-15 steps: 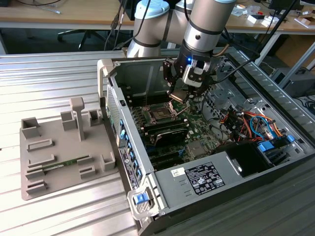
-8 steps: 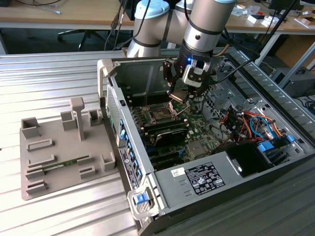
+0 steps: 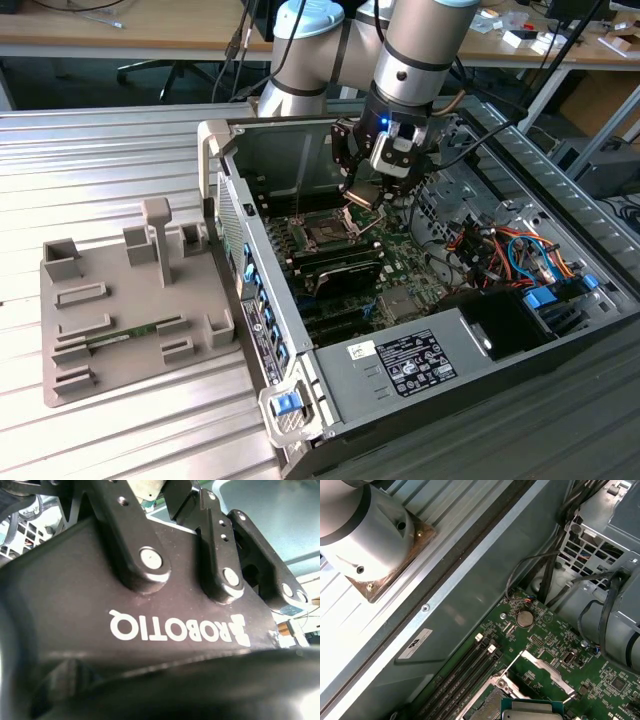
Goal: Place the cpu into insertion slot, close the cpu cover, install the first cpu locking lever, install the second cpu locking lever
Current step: 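Place the cpu into insertion slot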
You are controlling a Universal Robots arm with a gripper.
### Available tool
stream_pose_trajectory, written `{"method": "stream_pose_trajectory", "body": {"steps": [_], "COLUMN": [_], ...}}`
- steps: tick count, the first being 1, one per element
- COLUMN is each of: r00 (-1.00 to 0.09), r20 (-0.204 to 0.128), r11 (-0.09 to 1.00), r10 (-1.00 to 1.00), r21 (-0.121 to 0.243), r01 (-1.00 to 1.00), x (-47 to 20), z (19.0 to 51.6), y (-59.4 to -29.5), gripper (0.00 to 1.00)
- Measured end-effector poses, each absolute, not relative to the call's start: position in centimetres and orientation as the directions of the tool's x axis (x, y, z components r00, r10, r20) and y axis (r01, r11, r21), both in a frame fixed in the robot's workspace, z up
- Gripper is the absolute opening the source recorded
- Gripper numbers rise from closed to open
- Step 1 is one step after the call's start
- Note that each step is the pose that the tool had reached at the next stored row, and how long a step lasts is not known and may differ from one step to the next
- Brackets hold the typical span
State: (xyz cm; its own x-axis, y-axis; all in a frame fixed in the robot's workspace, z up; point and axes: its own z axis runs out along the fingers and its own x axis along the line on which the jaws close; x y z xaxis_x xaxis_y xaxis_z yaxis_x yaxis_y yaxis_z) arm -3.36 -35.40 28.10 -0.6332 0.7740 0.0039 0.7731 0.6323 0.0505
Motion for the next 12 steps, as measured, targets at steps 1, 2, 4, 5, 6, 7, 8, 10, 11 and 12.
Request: {"method": "stream_pose_trajectory", "body": {"steps": [1, 2, 4, 5, 6, 7, 8, 10, 11, 12], "r00": [-0.633, -0.632, -0.631, -0.630, -0.630, -0.630, -0.629, -0.628, -0.628, -0.627], "r20": [0.004, 0.004, 0.004, 0.004, 0.004, 0.004, 0.004, 0.004, 0.004, 0.004], "r11": [0.632, 0.631, 0.630, 0.629, 0.629, 0.629, 0.628, 0.627, 0.627, 0.627], "r10": [0.774, 0.775, 0.775, 0.776, 0.777, 0.777, 0.777, 0.778, 0.778, 0.779], "r21": [0.050, 0.050, 0.050, 0.050, 0.050, 0.050, 0.050, 0.050, 0.051, 0.050], "r01": [0.773, 0.774, 0.775, 0.775, 0.776, 0.776, 0.776, 0.777, 0.778, 0.778], "x": [-3.36, -3.36, -3.36, -3.36, -3.36, -3.36, -3.36, -3.36, -3.36, -3.36], "z": [28.10, 28.09, 28.09, 28.08, 28.08, 28.08, 28.07, 28.07, 28.07, 28.07], "y": [-35.40, -35.40, -35.40, -35.40, -35.40, -35.40, -35.40, -35.40, -35.40, -35.40], "gripper": [0.55, 0.55, 0.55, 0.55, 0.55, 0.55, 0.55, 0.55, 0.55, 0.55]}}
